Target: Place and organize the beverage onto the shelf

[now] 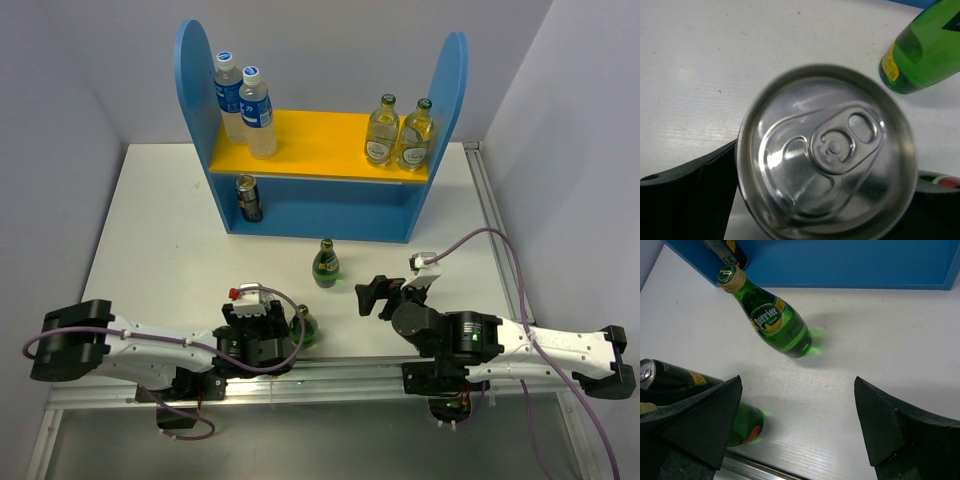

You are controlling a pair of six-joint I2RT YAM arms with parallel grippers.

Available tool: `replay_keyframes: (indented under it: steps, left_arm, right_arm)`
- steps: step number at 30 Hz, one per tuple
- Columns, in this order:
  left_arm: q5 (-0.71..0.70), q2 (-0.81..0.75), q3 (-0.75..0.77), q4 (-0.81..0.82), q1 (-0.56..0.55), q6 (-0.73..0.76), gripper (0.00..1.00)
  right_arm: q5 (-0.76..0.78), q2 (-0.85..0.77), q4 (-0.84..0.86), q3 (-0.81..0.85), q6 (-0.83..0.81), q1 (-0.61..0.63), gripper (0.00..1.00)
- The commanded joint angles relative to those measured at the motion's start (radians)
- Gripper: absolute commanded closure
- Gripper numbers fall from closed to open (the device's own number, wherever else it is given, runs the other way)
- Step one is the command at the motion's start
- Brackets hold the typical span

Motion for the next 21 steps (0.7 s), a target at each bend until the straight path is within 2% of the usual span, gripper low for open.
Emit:
replay_keyframes:
  steps: [1,5,6,9,10,12,17,21]
  left_arm:
    - [-0.074,0.062,0.028,0.050,-0.006,-0.061,0.20]
    - [-0.070,0.116,0.009,0.171,0.010,0.023,0.31]
    - [-0.064,0.119,0.003,0.208,0.016,0.084,0.33]
    - [-0.035,0.116,-0.029,0.340,0.052,0.190,0.60]
    - [-0.027,0.118,-0.040,0.372,0.069,0.213,0.82]
    - [-0.018,0.121,-0.043,0.409,0.088,0.250,0.98]
    - [-0.024,0.124,0.021,0.418,0.129,0.348,1.00]
    - [0.019,0.079,0.041,0.510,0.183,0.523,1.00]
  right_arm:
    - [0.021,-0.020,0.002,-0.013,0.023,0.004,0.00]
    - [0.021,-0.031,0.012,-0.017,0.020,0.005,0.00]
    - [0.022,-0.031,0.015,-0.022,0.017,0.004,0.00]
    - [0.022,-0.024,0.019,-0.022,0.015,0.004,0.00]
    - [0.022,-0.023,0.019,-0.020,0.015,0.005,0.00]
    - [0.022,-0.024,0.015,-0.020,0.018,0.004,0.00]
    - [0.025,-0.041,0.022,-0.023,0.012,0.005,0.00]
    - [0.024,-0.044,0.044,-0.020,-0.029,0.005,0.00]
